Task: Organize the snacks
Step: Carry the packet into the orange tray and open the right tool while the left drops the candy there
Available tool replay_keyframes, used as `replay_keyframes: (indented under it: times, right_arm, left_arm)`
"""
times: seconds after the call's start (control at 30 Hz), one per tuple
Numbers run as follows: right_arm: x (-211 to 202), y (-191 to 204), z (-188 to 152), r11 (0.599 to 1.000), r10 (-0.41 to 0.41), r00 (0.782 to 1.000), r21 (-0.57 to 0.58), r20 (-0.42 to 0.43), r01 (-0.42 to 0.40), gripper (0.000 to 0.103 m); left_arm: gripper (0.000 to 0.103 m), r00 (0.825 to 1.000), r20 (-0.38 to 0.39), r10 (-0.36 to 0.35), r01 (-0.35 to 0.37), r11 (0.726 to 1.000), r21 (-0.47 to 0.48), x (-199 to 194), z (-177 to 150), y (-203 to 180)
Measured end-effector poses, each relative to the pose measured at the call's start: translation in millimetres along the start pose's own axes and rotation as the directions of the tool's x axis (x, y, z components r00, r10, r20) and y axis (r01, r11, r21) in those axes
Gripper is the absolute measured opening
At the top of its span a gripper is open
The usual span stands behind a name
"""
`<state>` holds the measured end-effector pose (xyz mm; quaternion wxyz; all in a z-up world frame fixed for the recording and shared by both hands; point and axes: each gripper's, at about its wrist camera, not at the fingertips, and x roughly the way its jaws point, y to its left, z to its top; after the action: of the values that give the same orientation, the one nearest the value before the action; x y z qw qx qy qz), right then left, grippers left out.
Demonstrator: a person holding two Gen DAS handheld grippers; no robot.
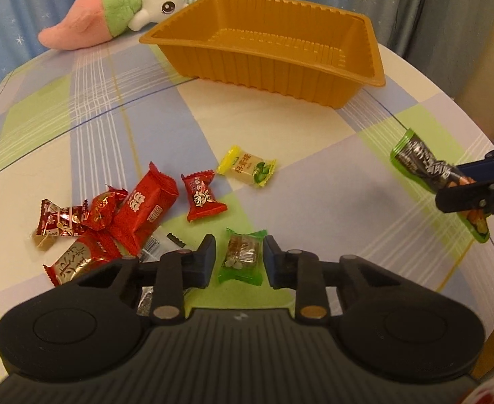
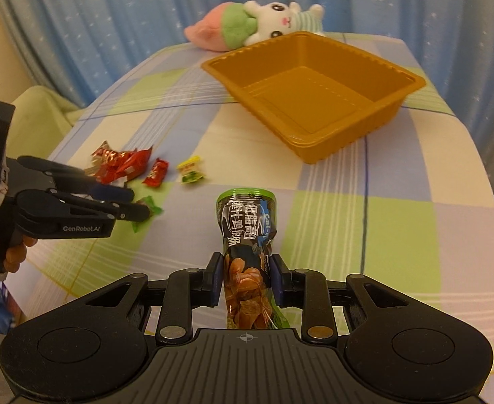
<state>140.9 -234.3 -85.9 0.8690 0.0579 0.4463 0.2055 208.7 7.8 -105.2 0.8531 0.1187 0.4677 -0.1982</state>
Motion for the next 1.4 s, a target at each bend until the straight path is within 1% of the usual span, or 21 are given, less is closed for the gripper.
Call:
replay_keyframes:
  times: [0.07,0.13,0.27,0.4,0.57,0.73,0.83,1.03,1.23,1.4]
  right_arm:
    - [-1.5,-1.1,0.7,1.0,-0.004,1.0,0.013,0.004,0.004,0.03]
    - [-2.4,-1.1,3.0,1.0,-0.002,1.0,0.022,0.008,0.001,0.03]
    - [-2.2,2.7,10.7,1.0,0.008,1.0,0.029,0.018,-0.008,0.03]
    - [-0.1,6.2,24.2,0.999,0.022,0.999,0.026,0.036,-0.023,0.03]
    - [5.7,7.9,47.5,0.999,0.037,0.997,0.034,0.068,-0.039,0.03]
    - [10.7,2.9,75.6,0.998,0.027,0.994,0.061,0.109,-0.034,0.03]
    - [12.5,-2.2,92.5,0.996,0.009,0.991,0.088,0.135,-0.021,0.03]
    - [23.6,-22.1,128.8,0.984,-0.054,0.985,0.178,0.163,0.024,0.03]
    - [41.3,-44.0,153.2,0.965,-0.1,0.981,0.255,0.166,0.055,0.03]
    - [55.5,-60.3,162.1,0.947,-0.131,0.98,0.311,0.148,0.08,0.03]
  left_arm:
    - [0.024,1.0,-0.007,-0.009,0.009,1.0,0.002,2.7,0.2,1.0]
    - [0.02,1.0,-0.016,-0.024,0.024,1.0,0.004,4.0,0.2,2.1]
    - [0.019,0.999,-0.01,-0.043,0.043,0.999,0.004,-0.3,2.7,2.5]
    - [0.019,0.998,0.026,-0.055,0.055,0.998,-0.001,-12.2,12.5,5.5]
    - [0.019,0.993,0.103,-0.053,0.054,0.998,-0.011,-27.2,40.1,13.5]
    - [0.019,0.98,0.19,-0.053,0.058,0.998,-0.019,-38.9,78.7,23.3]
    - [0.019,0.973,0.224,-0.056,0.061,0.998,-0.015,-38.2,101.2,25.5]
    - [0.019,0.964,0.254,-0.072,0.075,0.997,-0.003,-19.2,146.4,21.3]
    - [0.019,0.967,0.243,-0.079,0.079,0.997,0.008,10.3,182.3,14.5]
    - [0.019,0.972,0.217,-0.093,0.095,0.996,0.003,33.8,200.3,9.6]
